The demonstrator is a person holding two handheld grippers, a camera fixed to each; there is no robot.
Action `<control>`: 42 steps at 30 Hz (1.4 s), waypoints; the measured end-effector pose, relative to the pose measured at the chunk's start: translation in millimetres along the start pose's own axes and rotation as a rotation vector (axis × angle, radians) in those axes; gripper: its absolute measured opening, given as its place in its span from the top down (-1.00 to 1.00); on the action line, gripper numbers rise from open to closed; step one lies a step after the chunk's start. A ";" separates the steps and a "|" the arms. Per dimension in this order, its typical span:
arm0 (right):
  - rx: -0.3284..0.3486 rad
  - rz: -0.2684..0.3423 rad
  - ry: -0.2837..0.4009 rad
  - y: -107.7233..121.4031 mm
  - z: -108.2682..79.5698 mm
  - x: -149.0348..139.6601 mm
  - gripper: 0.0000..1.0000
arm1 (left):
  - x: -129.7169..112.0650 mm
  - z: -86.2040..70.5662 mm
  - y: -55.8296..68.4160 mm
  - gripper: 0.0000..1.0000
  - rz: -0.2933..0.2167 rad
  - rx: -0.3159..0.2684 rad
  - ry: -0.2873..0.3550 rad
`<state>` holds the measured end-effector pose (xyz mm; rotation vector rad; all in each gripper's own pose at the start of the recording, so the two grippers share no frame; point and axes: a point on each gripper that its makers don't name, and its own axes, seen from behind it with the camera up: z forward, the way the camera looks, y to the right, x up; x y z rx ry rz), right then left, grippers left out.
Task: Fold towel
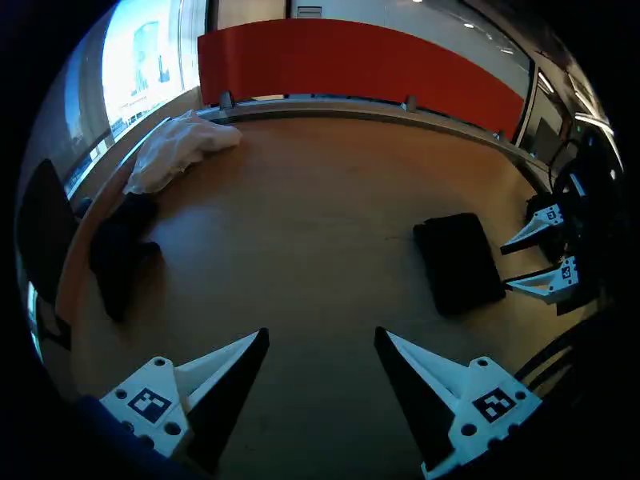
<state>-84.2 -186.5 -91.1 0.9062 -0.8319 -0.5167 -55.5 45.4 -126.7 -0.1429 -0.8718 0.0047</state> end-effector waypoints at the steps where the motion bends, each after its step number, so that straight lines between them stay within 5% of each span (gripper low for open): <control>1: -0.002 0.004 -0.007 -0.3 -0.4 -4.9 -0.46 | -0.1 0.0 0.2 -0.96 0.000 0.000 0.000; 19: -0.016 0.054 -0.085 -7.1 0.9 -55.2 -0.41 | -2.1 1.0 6.0 -0.96 0.008 -0.009 -0.002; 26: -0.006 0.086 -0.102 -12.5 9.4 -64.8 0.15 | -4.0 0.4 7.2 -0.97 0.008 -0.011 -0.003; 35: -0.004 0.120 -0.094 -14.9 10.7 -66.7 0.40 | -4.1 -0.3 7.2 -0.97 0.006 -0.013 -0.001; 42: -0.010 0.139 -0.084 -15.2 11.0 -65.8 0.84 | -4.2 -0.1 8.5 -0.96 0.008 -0.015 -0.002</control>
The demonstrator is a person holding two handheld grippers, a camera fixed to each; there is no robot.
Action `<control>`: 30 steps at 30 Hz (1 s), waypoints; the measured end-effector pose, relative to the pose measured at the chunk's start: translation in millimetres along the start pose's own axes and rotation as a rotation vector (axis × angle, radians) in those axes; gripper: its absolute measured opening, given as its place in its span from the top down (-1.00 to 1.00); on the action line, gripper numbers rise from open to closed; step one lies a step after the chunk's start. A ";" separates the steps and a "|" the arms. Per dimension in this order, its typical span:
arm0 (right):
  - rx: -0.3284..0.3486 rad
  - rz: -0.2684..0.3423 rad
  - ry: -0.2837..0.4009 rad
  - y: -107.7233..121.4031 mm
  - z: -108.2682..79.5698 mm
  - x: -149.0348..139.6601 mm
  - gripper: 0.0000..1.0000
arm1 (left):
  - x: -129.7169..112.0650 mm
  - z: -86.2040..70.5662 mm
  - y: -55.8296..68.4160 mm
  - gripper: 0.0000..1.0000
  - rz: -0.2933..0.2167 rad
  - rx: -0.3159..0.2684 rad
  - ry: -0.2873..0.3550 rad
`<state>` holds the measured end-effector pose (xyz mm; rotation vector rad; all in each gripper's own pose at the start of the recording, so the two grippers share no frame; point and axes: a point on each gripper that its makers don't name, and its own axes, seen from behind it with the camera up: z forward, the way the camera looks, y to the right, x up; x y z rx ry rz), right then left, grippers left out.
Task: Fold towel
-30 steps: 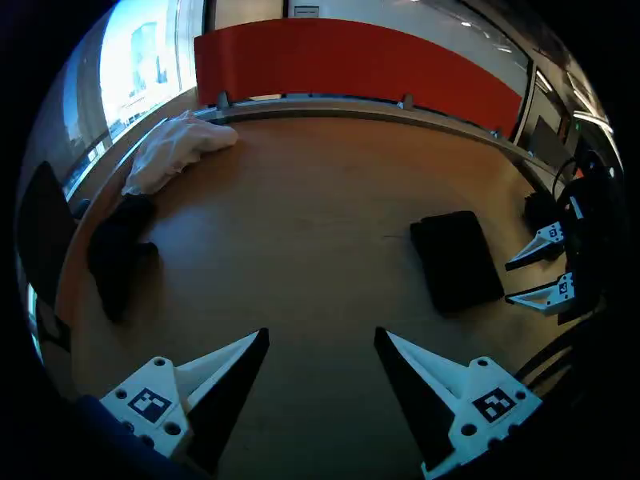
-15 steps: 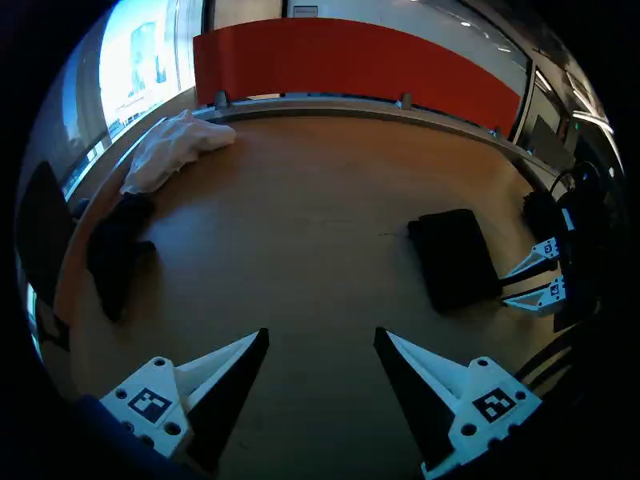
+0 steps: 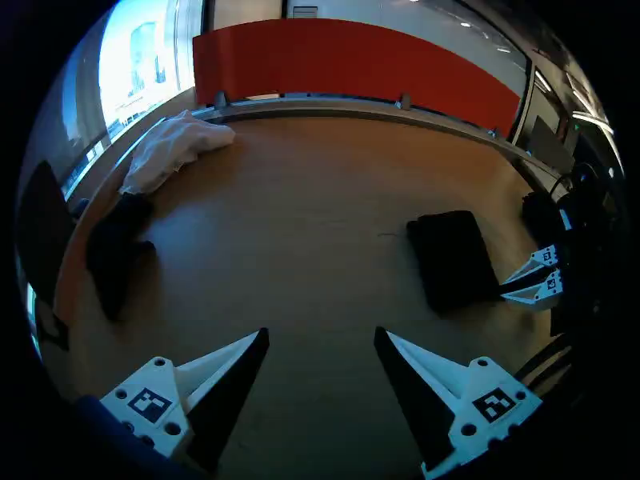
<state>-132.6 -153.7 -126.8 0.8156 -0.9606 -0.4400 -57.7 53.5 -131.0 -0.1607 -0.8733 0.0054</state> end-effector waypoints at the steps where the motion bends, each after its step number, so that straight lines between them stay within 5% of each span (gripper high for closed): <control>1: -0.004 0.002 0.001 0.8 -0.1 0.0 0.84 | -0.3 0.0 0.1 -0.96 0.000 0.000 -0.001; 15: -0.059 -0.015 0.047 21.9 -20.8 26.2 0.85 | -0.4 -0.2 -0.1 -0.96 0.001 -0.003 0.002; 30: -0.081 -0.119 0.221 36.0 -77.8 140.1 0.85 | 13.1 -2.1 4.0 -0.96 -0.007 -0.009 0.037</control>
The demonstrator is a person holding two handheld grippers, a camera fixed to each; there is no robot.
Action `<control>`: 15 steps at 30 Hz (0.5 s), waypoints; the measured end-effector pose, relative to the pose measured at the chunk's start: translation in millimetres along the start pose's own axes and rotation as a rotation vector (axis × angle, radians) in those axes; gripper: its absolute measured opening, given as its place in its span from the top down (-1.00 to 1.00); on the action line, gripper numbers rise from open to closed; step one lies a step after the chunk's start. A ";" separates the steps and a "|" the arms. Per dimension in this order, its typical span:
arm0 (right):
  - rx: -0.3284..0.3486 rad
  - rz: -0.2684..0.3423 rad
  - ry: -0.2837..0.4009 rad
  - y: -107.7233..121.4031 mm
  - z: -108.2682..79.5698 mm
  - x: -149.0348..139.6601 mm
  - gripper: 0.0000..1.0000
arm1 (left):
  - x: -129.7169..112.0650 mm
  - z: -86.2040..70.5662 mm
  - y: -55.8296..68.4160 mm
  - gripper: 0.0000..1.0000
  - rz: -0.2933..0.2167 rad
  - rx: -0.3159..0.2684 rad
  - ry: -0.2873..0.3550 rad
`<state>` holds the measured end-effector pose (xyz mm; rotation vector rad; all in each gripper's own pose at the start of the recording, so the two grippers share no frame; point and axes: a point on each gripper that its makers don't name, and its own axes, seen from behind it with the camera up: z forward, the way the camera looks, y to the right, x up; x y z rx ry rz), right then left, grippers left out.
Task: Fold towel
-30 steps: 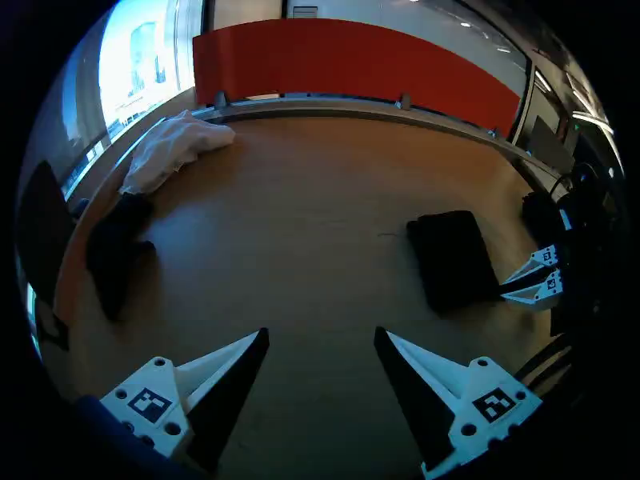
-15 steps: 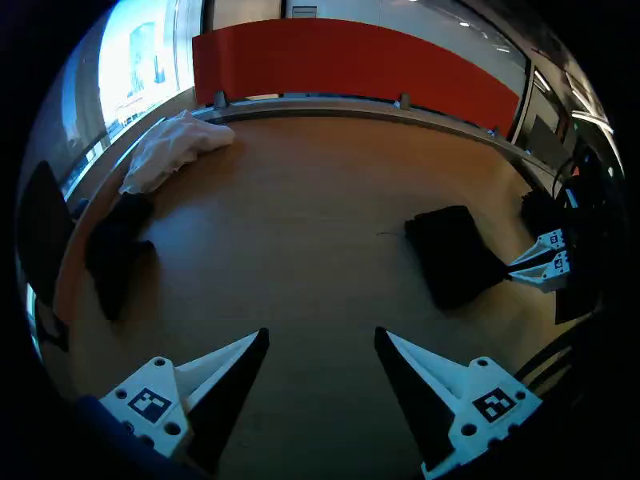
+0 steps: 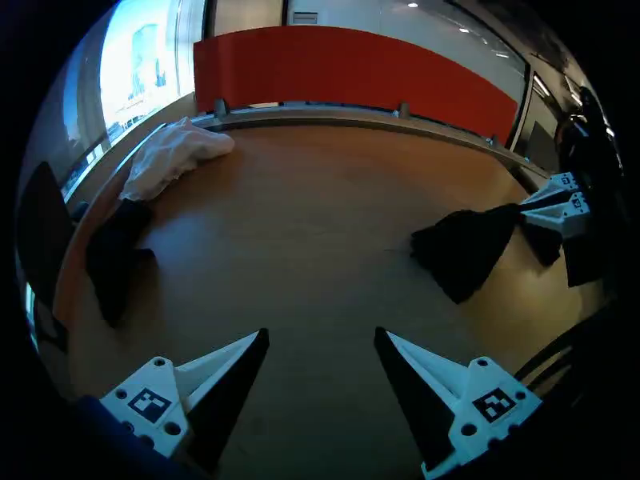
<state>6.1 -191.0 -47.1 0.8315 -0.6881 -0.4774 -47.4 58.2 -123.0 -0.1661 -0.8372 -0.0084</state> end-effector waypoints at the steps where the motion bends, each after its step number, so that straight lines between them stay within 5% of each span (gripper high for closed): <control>1: -0.002 -0.003 0.012 1.8 -2.3 6.8 0.85 | 1.1 -0.2 0.2 -0.96 0.000 -0.001 0.003; 8: -0.033 -0.025 0.078 17.8 -19.0 46.5 0.85 | 8.7 -1.2 2.3 -0.96 0.004 -0.005 0.018; 15: -0.070 -0.016 0.092 36.4 -32.1 53.2 0.86 | 16.1 -0.9 6.7 -0.96 0.008 -0.015 0.031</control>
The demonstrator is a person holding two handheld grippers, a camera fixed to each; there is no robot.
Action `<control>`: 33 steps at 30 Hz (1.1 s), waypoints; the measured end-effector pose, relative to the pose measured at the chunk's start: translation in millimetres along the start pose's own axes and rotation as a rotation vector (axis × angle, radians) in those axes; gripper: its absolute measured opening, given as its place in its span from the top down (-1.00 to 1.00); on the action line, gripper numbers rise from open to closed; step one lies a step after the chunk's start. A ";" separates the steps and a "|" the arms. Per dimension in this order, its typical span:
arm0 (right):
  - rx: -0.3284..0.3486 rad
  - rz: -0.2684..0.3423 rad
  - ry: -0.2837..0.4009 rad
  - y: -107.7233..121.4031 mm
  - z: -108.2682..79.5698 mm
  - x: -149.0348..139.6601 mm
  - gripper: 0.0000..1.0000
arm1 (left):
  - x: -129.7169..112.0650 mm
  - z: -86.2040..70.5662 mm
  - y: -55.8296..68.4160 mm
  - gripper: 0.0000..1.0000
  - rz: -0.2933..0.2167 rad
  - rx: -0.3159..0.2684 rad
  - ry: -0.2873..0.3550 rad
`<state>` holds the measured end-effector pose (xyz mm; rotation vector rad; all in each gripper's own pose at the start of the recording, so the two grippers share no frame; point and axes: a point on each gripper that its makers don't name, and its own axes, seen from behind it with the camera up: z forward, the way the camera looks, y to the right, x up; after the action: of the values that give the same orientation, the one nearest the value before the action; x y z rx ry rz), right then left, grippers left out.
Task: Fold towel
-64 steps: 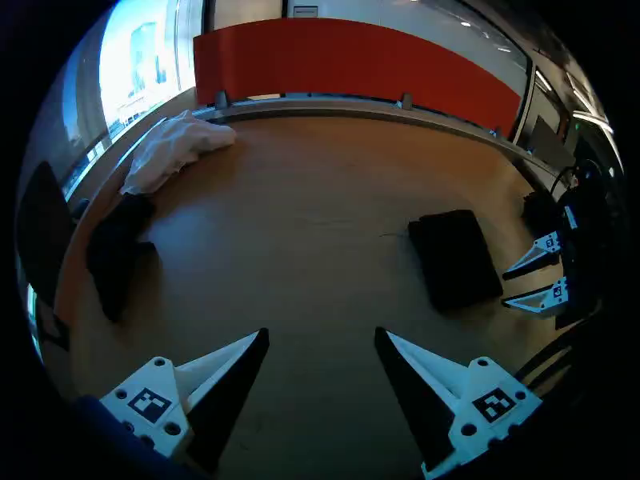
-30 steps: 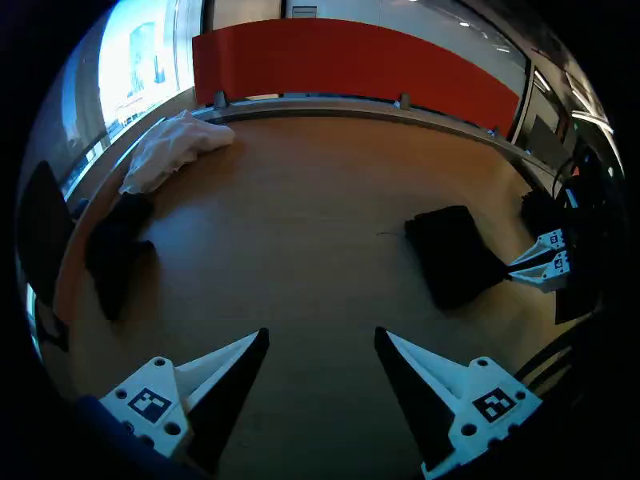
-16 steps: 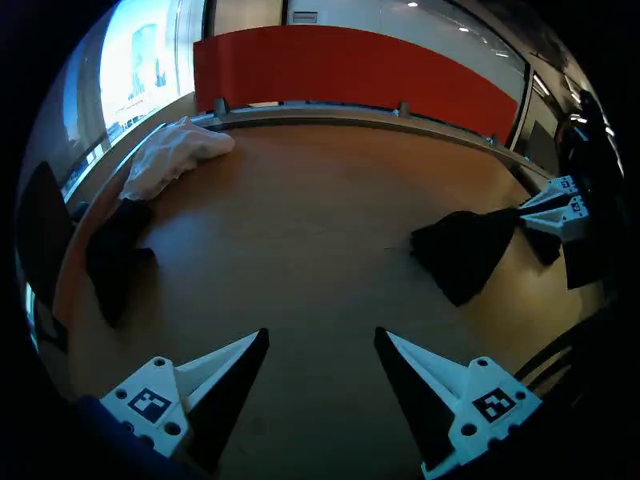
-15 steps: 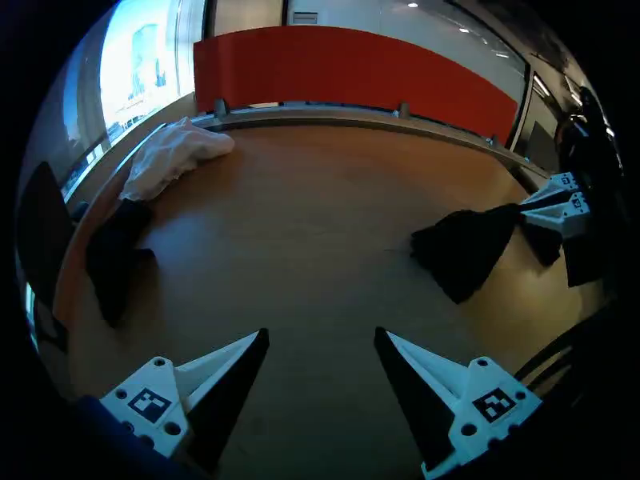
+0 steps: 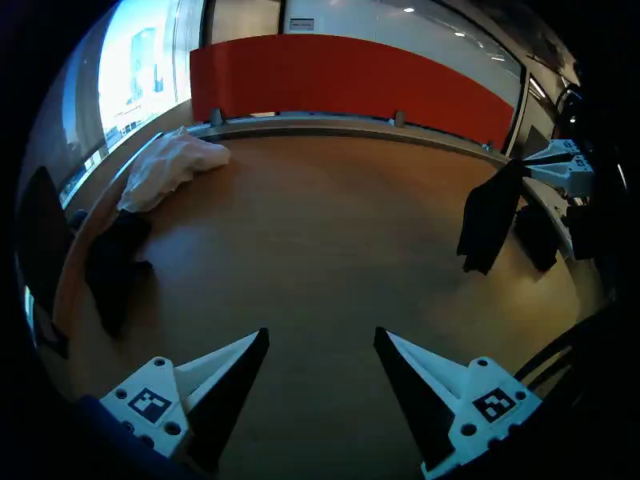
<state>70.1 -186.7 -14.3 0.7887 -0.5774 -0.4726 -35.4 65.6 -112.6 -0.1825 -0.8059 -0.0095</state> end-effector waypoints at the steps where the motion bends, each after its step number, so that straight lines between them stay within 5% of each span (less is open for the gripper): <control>1: -0.005 0.005 0.000 2.8 -1.7 -0.4 0.86 | 0.7 0.2 0.7 -0.96 0.001 -0.002 0.001; 15: -0.076 0.065 0.017 53.1 -30.6 -4.8 0.86 | 7.0 4.2 10.9 -0.96 0.028 -0.020 0.001; 33: -0.197 0.108 -0.036 150.1 -84.4 -48.9 0.87 | 11.5 10.8 26.3 -0.96 0.052 -0.026 -0.008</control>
<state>114.3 -21.4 38.1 0.5596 -0.5936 -0.4375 -33.2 93.9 -101.3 -0.2281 -0.8090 0.0302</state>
